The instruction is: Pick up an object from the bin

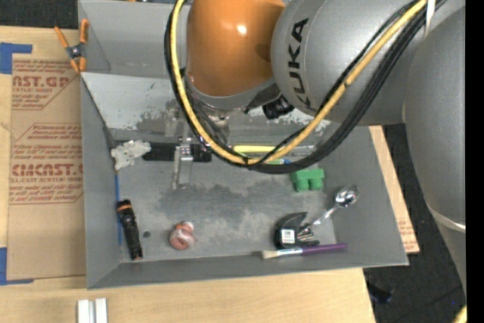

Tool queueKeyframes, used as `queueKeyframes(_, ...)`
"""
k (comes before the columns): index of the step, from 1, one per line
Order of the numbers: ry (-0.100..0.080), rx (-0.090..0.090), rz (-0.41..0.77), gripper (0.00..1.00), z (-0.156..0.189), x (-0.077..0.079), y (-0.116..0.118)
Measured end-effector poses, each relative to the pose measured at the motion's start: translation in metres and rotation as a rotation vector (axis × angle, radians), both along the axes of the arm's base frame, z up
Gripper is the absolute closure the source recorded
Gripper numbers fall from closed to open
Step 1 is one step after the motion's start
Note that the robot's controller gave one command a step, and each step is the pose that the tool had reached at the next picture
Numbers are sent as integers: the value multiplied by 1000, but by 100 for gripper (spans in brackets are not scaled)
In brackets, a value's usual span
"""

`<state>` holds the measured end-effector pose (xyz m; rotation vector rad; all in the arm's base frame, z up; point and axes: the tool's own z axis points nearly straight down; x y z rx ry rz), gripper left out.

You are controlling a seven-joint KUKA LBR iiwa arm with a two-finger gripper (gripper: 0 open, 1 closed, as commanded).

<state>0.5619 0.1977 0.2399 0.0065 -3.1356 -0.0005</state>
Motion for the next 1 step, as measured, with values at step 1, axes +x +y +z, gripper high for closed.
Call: queueKeyframes(1, -8, 2, -3, 0, 5, 2, -1)
